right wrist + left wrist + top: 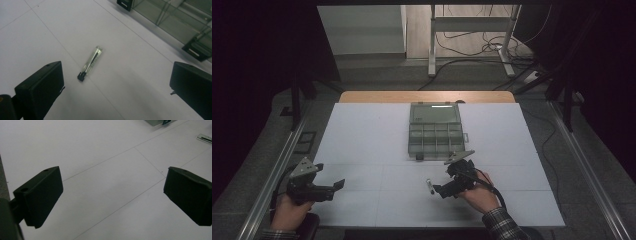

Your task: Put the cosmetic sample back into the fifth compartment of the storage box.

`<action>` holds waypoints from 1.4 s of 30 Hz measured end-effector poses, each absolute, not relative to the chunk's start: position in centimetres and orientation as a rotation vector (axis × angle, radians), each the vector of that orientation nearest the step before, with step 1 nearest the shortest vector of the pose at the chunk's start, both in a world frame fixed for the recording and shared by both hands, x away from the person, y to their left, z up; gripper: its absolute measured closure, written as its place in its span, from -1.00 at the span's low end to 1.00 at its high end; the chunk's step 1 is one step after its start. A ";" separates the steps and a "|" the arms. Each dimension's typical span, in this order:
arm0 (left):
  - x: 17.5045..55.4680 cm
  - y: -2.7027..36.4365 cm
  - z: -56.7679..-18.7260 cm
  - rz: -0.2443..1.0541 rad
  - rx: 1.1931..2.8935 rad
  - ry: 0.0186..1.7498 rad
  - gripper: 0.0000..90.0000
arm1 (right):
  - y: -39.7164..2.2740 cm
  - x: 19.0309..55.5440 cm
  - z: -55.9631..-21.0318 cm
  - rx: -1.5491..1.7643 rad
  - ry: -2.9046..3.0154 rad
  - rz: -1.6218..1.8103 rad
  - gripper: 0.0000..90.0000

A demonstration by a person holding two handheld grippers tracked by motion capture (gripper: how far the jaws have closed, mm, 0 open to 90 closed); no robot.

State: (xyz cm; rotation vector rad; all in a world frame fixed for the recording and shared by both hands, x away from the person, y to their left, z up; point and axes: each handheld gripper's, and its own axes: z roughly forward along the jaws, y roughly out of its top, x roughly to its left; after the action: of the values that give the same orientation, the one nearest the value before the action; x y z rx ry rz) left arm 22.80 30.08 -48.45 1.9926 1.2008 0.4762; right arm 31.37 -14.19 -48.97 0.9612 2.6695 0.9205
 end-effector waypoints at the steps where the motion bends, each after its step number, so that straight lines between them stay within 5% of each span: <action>1: 22.8 30.1 -48.4 0.476 1.993 1.201 -0.93 | -14.2 31.4 -49.0 0.961 2.670 0.920 -1.00; 7: 22.8 30.1 -48.4 0.478 1.993 1.200 -0.93 | -12.8 31.8 -49.1 0.960 2.698 0.869 -0.99; 13: 22.8 30.1 -48.4 0.479 1.995 1.199 -0.93 | -12.0 32.0 -49.3 0.977 2.720 0.837 -0.70; 25: 22.8 30.1 -48.4 0.479 2.001 1.195 -0.93 | -10.2 32.3 -50.5 0.902 2.819 0.761 0.16; 26: 22.8 30.1 -48.4 0.479 2.001 1.195 -0.93 | -9.9 32.2 -50.9 0.868 2.845 0.723 0.41; 27: 22.8 30.1 -48.4 0.479 2.001 1.195 -0.93 | -9.9 32.2 -50.9 0.868 2.845 0.723 0.41; 28: 22.8 30.1 -48.4 0.480 2.000 1.194 -0.93 | -9.7 31.9 -50.9 0.822 2.813 0.681 0.77; 42: 22.8 30.1 -48.4 0.478 2.005 1.189 -0.93 | -10.4 32.1 -50.2 0.822 2.797 0.756 0.79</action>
State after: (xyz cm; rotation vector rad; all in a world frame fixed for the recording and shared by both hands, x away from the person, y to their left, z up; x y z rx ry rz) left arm 22.77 30.06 -48.43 2.0050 1.1890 0.4780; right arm 32.15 -10.39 -50.15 0.8223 2.7972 0.7562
